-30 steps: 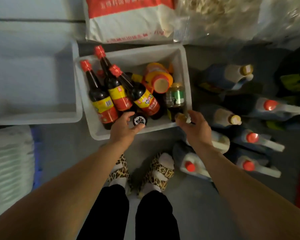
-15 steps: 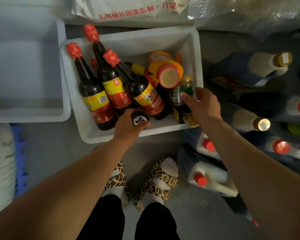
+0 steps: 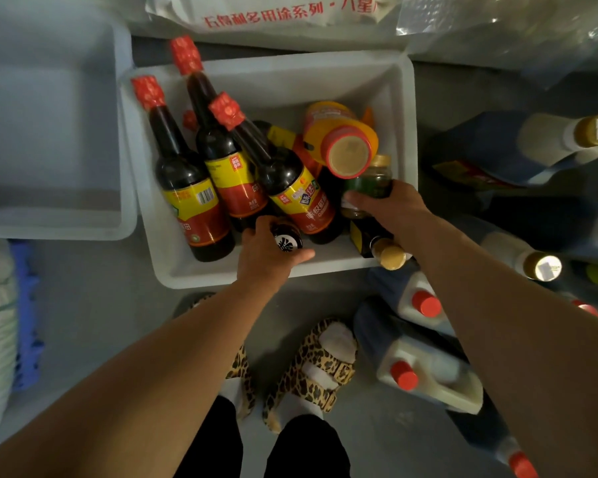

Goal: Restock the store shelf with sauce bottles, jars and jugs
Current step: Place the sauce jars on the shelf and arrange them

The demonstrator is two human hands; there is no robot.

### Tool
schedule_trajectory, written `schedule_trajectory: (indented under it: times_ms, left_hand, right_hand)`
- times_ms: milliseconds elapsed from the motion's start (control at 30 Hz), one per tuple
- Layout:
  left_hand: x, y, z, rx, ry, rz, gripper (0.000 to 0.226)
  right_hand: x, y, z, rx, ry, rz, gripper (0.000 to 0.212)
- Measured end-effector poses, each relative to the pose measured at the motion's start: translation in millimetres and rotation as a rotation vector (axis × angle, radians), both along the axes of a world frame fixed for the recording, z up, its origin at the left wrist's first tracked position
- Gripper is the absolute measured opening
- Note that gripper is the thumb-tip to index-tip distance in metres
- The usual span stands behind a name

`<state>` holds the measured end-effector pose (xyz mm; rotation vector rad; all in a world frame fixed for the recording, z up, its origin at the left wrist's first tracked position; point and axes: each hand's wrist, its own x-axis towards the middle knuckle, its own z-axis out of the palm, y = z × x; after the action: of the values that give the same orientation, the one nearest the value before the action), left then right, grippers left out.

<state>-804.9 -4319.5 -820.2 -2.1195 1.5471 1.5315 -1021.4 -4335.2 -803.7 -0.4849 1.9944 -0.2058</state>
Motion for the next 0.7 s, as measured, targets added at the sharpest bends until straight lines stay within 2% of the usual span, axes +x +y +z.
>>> schedule_trajectory:
  times_ms: [167,400,567,700]
  left_hand:
    - [2.0,2.5,-1.3,-0.069,-0.035,-0.013,0.072]
    - [17.5,-7.0,27.2,-0.057,0.005,0.02,0.064]
    - [32.7,-22.5,90.4,-0.021,0.078,0.076,0.07]
    - [32.4,-43.2,173.0,-0.008,0.124,0.067,0.067]
  right_hand:
    - [2.6,1.2,-3.5,-0.006,0.125,0.025,0.073]
    - [2.0,12.5,30.8,-0.064,0.155,0.0,0.071]
    - [1.5,24.2,96.4,-0.065,0.134,-0.142,0.064]
    - [8.9,29.8,178.2,-0.106,0.041,-0.255,0.053]
